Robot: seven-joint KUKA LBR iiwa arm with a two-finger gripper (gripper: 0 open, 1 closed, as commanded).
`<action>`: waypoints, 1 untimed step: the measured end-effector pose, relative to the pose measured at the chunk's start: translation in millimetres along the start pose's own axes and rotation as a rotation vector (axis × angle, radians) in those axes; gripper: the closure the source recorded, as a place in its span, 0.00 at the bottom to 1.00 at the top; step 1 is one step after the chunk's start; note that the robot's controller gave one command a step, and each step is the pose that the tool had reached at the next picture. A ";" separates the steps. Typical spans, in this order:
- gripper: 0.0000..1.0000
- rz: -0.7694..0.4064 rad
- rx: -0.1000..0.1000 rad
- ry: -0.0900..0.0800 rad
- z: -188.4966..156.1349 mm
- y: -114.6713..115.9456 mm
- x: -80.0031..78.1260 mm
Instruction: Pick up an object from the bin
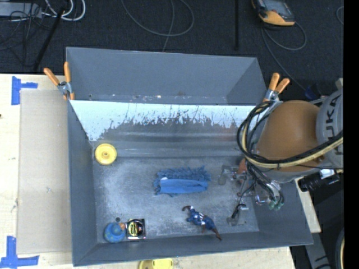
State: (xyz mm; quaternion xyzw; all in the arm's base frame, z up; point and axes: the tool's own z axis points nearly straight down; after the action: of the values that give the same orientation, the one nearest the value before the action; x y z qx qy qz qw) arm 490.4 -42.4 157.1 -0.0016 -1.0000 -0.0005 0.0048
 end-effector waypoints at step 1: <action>0.00 -0.002 0.001 -0.008 -4.3 0.2 -1.7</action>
Offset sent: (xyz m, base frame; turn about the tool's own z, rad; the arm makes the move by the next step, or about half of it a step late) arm -0.0048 0.0555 -0.0871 0.1074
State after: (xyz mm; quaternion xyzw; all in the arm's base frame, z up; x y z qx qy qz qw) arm 492.2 -42.3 161.4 -0.0006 -1.0000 -0.0002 0.0007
